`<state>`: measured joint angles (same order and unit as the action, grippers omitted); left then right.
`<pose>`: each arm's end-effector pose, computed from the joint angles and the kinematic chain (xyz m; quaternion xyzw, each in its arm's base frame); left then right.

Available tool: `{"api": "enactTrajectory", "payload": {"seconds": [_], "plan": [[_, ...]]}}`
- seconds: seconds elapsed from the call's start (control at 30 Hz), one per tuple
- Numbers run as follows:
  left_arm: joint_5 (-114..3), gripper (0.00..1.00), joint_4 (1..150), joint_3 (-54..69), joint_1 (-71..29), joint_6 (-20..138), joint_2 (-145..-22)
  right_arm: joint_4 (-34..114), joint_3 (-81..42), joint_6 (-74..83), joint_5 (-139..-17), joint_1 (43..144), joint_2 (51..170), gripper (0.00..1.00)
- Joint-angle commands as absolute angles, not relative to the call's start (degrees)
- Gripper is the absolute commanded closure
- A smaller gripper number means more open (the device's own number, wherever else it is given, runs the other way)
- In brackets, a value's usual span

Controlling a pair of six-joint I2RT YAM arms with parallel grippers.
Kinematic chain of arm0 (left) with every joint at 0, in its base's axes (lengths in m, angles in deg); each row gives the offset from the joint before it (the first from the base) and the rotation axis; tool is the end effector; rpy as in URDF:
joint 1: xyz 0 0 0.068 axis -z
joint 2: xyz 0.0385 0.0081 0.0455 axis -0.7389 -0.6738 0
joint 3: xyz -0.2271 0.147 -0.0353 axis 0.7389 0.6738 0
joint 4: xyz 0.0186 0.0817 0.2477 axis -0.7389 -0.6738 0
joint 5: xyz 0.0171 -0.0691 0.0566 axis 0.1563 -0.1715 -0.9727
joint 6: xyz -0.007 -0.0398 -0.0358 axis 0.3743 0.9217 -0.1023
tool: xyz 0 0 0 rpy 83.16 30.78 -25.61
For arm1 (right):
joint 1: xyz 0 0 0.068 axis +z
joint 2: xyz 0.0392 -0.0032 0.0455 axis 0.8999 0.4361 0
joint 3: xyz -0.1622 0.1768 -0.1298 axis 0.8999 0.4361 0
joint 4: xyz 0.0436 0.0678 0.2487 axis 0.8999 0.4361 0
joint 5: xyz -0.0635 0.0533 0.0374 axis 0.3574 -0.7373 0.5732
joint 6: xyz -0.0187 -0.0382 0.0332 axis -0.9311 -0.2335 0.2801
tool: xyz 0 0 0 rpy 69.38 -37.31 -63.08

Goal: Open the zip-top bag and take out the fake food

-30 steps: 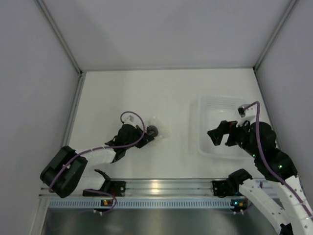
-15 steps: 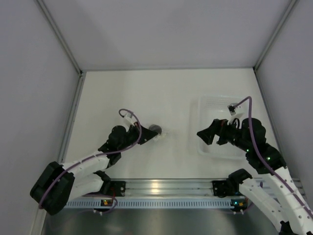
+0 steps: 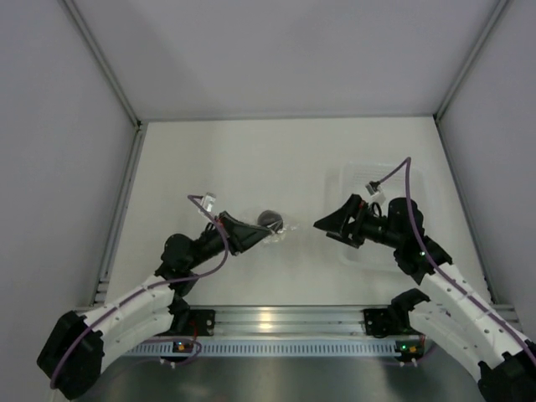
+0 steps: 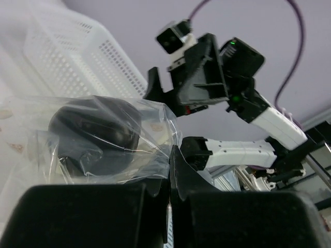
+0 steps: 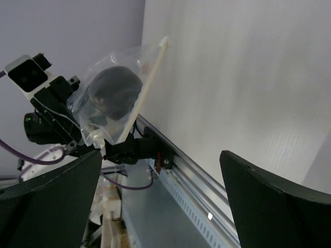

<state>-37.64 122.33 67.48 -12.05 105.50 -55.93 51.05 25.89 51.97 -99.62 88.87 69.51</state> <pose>0.1379 -0.1180 0.2366 0.0515 0.6337 -0.6523 0.4127 0.1445 0.0859 0.2634 0.0660 0.8091 0.5097 0.2849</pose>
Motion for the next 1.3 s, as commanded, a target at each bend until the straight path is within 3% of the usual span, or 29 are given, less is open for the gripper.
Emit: {"api": "enactTrajectory", "payload": {"seconds": [0.0,0.5,0.9,1.0,1.03,1.1,1.13,1.2,1.27], "plan": [[-35.4,1.00,133.3,69.2,-10.0,101.3,-50.5,35.1,26.4,63.9,-103.9,90.7,71.0,0.02],[-31.5,1.00,140.1,69.6,-8.7,96.9,-46.0,16.0,23.6,80.3,-100.3,106.1,83.4,0.05],[-28.9,1.00,143.6,69.9,-7.8,96.5,-47.8,10.5,21.7,83.2,-97.3,109.1,87.7,0.48],[-29.2,1.00,143.6,70.5,-7.6,96.0,-47.7,9.6,21.7,83.7,-97.3,109.1,88.3,0.49],[-29.3,1.00,143.6,70.7,-7.6,95.9,-47.7,10.0,21.5,83.3,-97.3,109.1,88.0,0.58],[-28.9,1.00,143.6,70.9,-7.6,95.7,-47.7,10.5,21.6,83.3,-96.8,109.1,87.6,0.64],[-28.8,1.00,143.6,70.9,-7.6,95.6,-47.8,10.6,21.7,83.2,-96.9,109.1,87.3,0.72],[-28.7,1.00,143.6,71.5,-7.6,95.1,-47.8,10.5,21.7,83.3,-97.1,109.1,87.0,0.76],[-29.0,1.00,143.6,71.8,-7.6,94.6,-47.8,10.8,21.6,83.1,-97.3,109.3,86.9,0.95]]}}
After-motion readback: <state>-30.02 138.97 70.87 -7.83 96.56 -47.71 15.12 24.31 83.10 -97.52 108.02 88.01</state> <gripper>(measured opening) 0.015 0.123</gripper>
